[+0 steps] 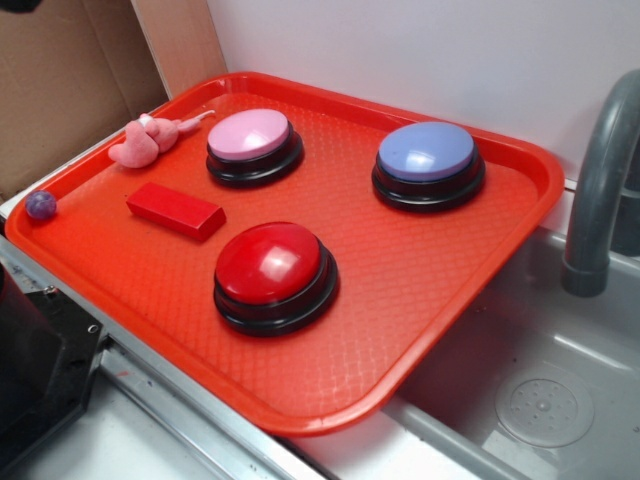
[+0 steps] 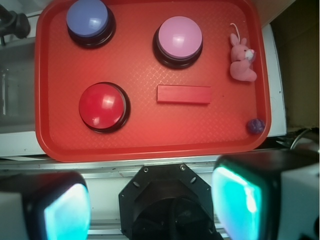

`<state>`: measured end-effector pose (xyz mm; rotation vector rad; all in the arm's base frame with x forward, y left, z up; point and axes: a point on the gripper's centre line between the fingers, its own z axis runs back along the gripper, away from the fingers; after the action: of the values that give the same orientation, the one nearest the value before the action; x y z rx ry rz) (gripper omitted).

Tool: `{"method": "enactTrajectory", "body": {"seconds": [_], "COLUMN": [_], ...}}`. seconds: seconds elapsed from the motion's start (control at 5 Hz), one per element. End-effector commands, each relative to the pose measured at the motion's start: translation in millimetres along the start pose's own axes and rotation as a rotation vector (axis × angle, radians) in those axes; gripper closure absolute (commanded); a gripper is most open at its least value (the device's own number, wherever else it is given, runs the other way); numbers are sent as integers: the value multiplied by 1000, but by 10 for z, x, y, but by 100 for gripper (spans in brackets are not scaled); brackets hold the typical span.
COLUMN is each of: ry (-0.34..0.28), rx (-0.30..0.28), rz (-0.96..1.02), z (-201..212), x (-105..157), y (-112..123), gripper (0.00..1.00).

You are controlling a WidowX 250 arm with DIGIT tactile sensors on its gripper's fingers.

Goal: Push the purple button.

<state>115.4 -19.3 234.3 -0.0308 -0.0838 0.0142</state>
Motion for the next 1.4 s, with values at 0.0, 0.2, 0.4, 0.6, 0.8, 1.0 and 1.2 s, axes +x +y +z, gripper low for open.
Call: {"method": "enactTrajectory", "body": {"seconds": [0.0,0.2,0.4,0.6,0.8,1.0,1.2], "ry": [0,-51,-104,-102,-138,-122,-121], "rx": [0,57,71,56,-71,-14,14], "rz": [0,-43,-53,-8,41,40,29], "z": [0,-471,-744,-945,-1146,-1261,-1465], "x": [0,381,721,1044,1307,1538,1783], "y": [0,-344,-554,-639,-721,-660,-581], "gripper": [0,0,0,0,0,0,0]}}
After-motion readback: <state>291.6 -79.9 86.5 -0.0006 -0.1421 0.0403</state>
